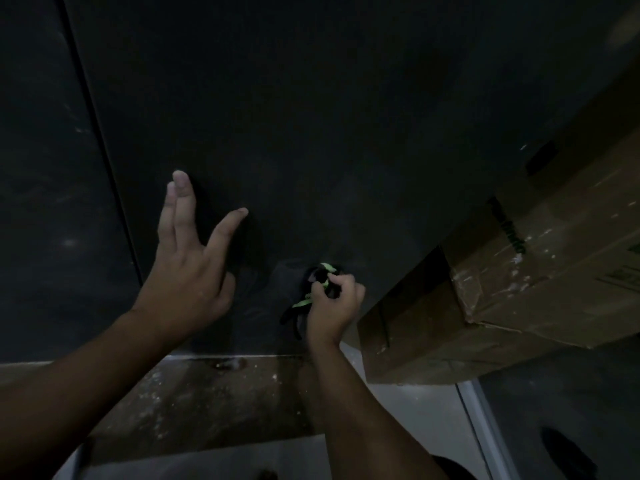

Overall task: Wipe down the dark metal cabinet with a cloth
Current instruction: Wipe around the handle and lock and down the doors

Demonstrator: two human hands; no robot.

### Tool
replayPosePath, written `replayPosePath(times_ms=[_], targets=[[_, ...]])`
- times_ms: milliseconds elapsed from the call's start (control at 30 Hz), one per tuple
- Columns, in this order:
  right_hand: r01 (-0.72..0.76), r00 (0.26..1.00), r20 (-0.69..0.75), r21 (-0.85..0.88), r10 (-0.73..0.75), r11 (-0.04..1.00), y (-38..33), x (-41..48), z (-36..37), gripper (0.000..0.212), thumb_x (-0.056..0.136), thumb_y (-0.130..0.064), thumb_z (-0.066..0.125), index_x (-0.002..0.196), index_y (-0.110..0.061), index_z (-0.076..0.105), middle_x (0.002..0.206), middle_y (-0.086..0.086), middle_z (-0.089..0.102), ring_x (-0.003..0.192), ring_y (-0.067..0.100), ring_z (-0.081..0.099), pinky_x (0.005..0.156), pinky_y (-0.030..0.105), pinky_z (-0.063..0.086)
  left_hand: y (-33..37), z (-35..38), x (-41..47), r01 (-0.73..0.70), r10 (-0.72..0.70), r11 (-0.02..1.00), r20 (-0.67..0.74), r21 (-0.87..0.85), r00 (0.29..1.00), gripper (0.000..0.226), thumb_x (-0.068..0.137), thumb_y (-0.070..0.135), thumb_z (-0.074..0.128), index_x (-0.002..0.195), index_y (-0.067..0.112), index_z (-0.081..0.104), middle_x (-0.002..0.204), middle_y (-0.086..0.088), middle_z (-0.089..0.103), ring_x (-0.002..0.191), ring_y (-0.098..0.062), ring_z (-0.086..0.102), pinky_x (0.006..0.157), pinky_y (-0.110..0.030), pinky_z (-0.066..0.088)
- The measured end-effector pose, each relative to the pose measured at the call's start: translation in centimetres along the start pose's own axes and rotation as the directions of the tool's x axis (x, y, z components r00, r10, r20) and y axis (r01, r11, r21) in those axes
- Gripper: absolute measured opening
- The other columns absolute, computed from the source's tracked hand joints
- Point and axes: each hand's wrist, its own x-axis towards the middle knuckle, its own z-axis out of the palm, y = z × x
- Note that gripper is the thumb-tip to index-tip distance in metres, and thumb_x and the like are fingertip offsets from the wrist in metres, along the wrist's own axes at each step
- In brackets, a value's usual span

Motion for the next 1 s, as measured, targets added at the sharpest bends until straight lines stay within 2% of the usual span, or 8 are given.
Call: replayPosePath(times_ms=[200,333,467,567,700,767,833,1000], targets=[[-0.038,0.879,-0.437,0.335,0.191,0.941,-2.3,4.4,-1.2,0.026,0.082,0.005,0.072,0.103,-0.011,0.068,0.106,0.011,0.064,0.093,0.019,0.061,0.083,0.031,0.055,-0.2,-0.2,-0.1,0.012,-0.012,0.999,0.005,-0.043,1.0,0.07,0.079,0.024,0.052,0.147,0.01,0.04,0.157,-0.035,-0.015,0.147,-0.047,-0.016,0.12,-0.058,0.007],[-0.079,0.852,-0.462,0.356,0.249,0.931,-2.7,4.5,-1.1,0.028,0.085,0.0,0.071,0.108,-0.017,0.067,0.108,0.003,0.062,0.093,0.011,0.06,0.082,0.024,0.055,-0.7,-0.6,-0.3,-0.027,0.027,0.999,0.003,-0.034,1.0,0.068,0.081,0.024,0.046,0.147,0.008,0.039,0.157,-0.034,-0.013,0.148,-0.044,-0.015,0.12,-0.058,0.009],[0.055,0.961,-0.276,0.161,-0.009,0.985,-2.4,1.2,0.8,0.029,0.074,0.008,0.076,0.091,-0.015,0.068,0.101,0.005,0.055,0.089,0.022,0.06,0.076,0.02,0.052,-1.3,-0.9,-0.3,-0.04,0.041,0.998,0.018,-0.049,0.999,0.068,0.082,0.025,0.043,0.147,0.006,0.037,0.158,-0.034,-0.01,0.149,-0.042,-0.014,0.121,-0.056,0.011],[0.271,0.962,0.02,0.008,-0.271,0.963,-1.6,-1.8,2.1,0.027,0.069,0.009,0.079,0.087,-0.01,0.073,0.093,0.005,0.053,0.082,0.01,0.056,0.076,0.007,0.043,-1.2,-0.8,-0.3,-0.047,0.048,0.998,0.008,-0.05,0.999,0.067,0.083,0.025,0.042,0.146,0.006,0.036,0.157,-0.035,-0.009,0.148,-0.039,-0.017,0.12,-0.057,0.011],[0.496,0.709,0.608,-0.068,-0.359,0.865,-0.7,-5.5,4.8,0.017,0.086,-0.011,0.066,0.101,-0.016,0.071,0.096,0.008,0.056,0.085,0.018,0.056,0.078,0.023,0.049,-0.4,-0.4,-0.3,-0.008,0.008,0.999,0.002,-0.052,1.0,0.064,0.085,0.031,0.039,0.144,0.007,0.039,0.156,-0.034,-0.01,0.148,-0.045,-0.012,0.119,-0.06,0.015],[0.547,0.674,0.623,-0.06,-0.397,0.835,-0.2,-6.2,5.6,0.016,0.087,-0.019,0.059,0.101,-0.022,0.067,0.095,0.008,0.056,0.081,0.023,0.057,0.072,0.036,0.052,-0.3,-0.5,-0.2,0.005,-0.005,0.999,0.012,-0.042,1.0,0.065,0.084,0.035,0.035,0.144,0.01,0.039,0.157,-0.031,-0.01,0.148,-0.046,-0.009,0.119,-0.059,0.016],[0.524,0.7,0.603,-0.067,-0.384,0.849,-0.2,-6.1,5.4,0.017,0.088,-0.014,0.066,0.104,-0.017,0.071,0.097,0.003,0.057,0.083,0.013,0.056,0.075,0.029,0.051,-0.6,-0.5,-0.1,0.0,0.001,0.999,0.017,-0.047,1.0,0.062,0.084,0.03,0.04,0.143,0.011,0.038,0.158,-0.029,-0.011,0.148,-0.046,-0.007,0.119,-0.058,0.016],[0.424,0.835,0.4,-0.03,-0.378,0.905,-1.8,-4.3,4.0,0.023,0.077,-0.013,0.078,0.1,-0.016,0.076,0.092,0.0,0.059,0.08,0.014,0.062,0.071,0.033,0.056,-1.8,-1.3,-0.7,0.014,-0.025,0.977,-0.048,-0.214,0.999,0.052,0.083,0.012,0.058,0.133,0.017,0.047,0.152,-0.018,0.015,0.135,-0.037,0.028,0.106,-0.042,0.036]])
